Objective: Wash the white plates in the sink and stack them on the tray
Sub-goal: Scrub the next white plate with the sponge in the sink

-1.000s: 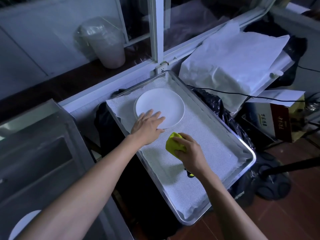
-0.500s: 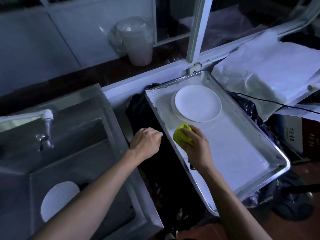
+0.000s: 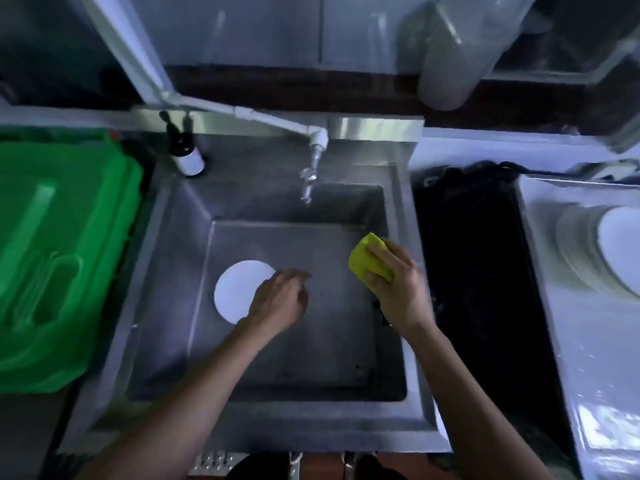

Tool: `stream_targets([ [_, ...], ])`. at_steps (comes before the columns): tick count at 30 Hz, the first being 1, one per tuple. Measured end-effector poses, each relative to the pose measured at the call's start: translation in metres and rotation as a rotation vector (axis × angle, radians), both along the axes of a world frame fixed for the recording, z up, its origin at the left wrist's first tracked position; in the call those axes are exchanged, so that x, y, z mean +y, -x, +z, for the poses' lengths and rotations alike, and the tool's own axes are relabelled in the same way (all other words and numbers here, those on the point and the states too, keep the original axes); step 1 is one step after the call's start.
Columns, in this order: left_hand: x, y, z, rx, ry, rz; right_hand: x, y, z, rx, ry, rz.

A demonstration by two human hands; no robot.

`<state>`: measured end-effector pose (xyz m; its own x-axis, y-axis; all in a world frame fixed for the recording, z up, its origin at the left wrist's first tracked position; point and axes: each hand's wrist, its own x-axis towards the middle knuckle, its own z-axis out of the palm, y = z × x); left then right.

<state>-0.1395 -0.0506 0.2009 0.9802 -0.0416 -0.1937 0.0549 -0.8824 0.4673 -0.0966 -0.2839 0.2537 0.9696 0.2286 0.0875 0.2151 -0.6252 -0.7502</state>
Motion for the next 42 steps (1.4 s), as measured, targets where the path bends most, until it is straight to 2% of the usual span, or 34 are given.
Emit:
stream_targets([
  [7,0.127,0.061,-0.057,0.194,0.117,0.359,0.142,0.005,-0.039,0.111,-0.013,0.172],
  [12,0.170,0.067,-0.093,0.294,0.333,0.584,0.200,0.004,-0.072,0.222,0.014,0.301],
  [15,0.185,0.055,-0.118,0.374,0.399,0.689,0.220,-0.007,-0.101,0.276,0.066,0.326],
  [28,0.206,0.024,-0.239,0.466,0.587,1.115,0.265,-0.054,-0.231,0.336,0.112,0.415],
  [32,0.205,0.016,-0.263,0.437,0.626,1.199,0.267,-0.059,-0.247,0.366,0.144,0.419],
  [36,0.200,0.006,-0.276,0.409,0.797,1.340,0.261,-0.063,-0.252,0.396,0.143,0.407],
  [42,0.191,0.007,-0.276,0.404,0.809,1.471,0.244,-0.061,-0.247,0.430,0.153,0.352],
])
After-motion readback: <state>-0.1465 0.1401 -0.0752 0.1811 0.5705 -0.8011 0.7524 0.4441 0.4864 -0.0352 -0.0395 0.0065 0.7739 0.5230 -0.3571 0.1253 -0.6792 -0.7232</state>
